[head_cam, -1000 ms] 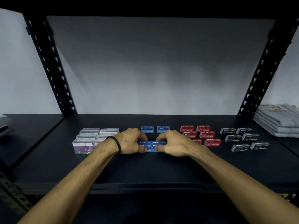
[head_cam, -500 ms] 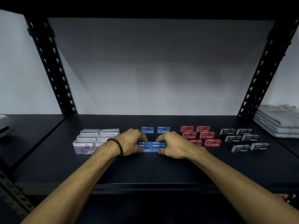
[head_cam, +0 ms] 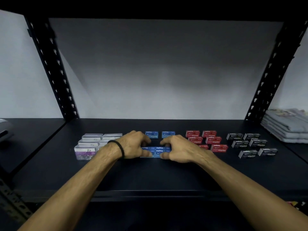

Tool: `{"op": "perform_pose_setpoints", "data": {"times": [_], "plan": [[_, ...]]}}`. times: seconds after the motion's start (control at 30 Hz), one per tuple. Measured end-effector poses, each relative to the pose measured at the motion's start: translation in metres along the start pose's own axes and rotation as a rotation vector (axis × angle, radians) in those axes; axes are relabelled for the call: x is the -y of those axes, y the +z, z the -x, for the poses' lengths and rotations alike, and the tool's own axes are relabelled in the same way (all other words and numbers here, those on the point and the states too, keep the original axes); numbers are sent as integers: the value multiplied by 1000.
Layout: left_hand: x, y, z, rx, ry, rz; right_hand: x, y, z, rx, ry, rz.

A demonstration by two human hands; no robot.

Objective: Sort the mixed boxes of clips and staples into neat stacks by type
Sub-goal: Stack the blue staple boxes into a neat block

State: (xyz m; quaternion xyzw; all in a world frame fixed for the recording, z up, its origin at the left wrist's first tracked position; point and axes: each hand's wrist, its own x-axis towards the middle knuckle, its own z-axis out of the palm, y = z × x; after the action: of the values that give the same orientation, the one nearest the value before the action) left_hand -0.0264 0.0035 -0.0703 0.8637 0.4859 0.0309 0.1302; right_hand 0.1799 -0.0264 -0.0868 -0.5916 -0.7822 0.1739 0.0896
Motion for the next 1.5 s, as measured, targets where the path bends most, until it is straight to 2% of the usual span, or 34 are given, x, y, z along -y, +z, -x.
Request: {"op": "perform_pose_setpoints", "data": {"times": [0.07,0.17,0.27,0.47,0.7,0.93,1.5], "plan": [[2,-8,-2,-55,1,32,-2,-6,-1,-23,15,-15],[7,-18,-14,-171,20,77,-8,-15,-8,-167,12,-30],[9,-18,-34,-193,2,110,-13,-22,-20,-264,24,32],[8,-5,-67,-93,-9,93,-16,-22,-45,-158,69,143],[11,7,-79,-108,20,19,-20,-11,-54,-147,106,121],[15,9,-69,-112,22,41,-13,-6,-50,-126,58,61],[16,2,-28,0,60,119,9,-7,-22,-24,28,-51]]}}
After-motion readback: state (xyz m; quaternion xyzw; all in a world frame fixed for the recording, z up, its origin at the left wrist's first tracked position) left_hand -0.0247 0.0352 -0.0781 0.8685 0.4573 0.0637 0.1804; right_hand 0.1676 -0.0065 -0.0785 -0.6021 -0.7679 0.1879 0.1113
